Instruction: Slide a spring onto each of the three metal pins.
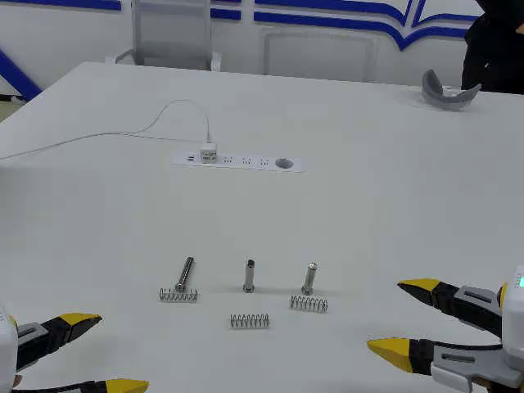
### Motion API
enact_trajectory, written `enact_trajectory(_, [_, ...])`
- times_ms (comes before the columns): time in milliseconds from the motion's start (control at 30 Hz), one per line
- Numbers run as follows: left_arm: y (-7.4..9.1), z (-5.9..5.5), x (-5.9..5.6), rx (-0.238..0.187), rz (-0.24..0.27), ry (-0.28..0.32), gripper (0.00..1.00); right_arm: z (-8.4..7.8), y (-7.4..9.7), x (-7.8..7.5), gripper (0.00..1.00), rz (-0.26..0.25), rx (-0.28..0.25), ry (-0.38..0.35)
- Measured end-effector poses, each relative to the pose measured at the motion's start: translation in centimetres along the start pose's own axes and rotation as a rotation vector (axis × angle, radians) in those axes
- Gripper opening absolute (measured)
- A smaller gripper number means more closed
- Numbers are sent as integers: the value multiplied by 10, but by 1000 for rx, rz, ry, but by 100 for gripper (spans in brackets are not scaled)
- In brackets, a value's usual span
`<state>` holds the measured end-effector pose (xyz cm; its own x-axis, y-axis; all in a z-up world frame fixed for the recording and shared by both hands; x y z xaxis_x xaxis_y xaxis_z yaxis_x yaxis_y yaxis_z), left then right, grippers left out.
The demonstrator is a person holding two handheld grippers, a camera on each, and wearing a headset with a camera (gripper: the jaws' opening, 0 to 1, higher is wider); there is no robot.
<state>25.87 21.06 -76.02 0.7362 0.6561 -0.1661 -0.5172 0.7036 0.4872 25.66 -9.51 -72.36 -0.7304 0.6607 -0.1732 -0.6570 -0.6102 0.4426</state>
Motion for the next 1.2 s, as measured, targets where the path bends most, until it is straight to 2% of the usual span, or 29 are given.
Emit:
enact_trajectory(900, [0,-2,-1,4,-2,2,69,1,2,-1,59,1,5,6])
enact_trajectory(1033, [0,0,-1,2,-2,3,68,2,2,-1,59,2,4,11])
enact_trajectory(1200, [-2,11,4,-11,-1,11,67,2,1,0,59,3,3,11])
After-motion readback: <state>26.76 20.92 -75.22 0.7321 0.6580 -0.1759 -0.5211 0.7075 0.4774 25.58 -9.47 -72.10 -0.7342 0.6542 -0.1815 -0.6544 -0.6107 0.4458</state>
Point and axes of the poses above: the centre of the closed fingertips' face, and the gripper's own axes: y roughly backward along the fingers, x roughly to its left, z roughly out of its top, the point moved 1 cm from there along y, roughly backward along the fingers, and after that the axes turned 6 degrees about y, right-handed, at the moved point
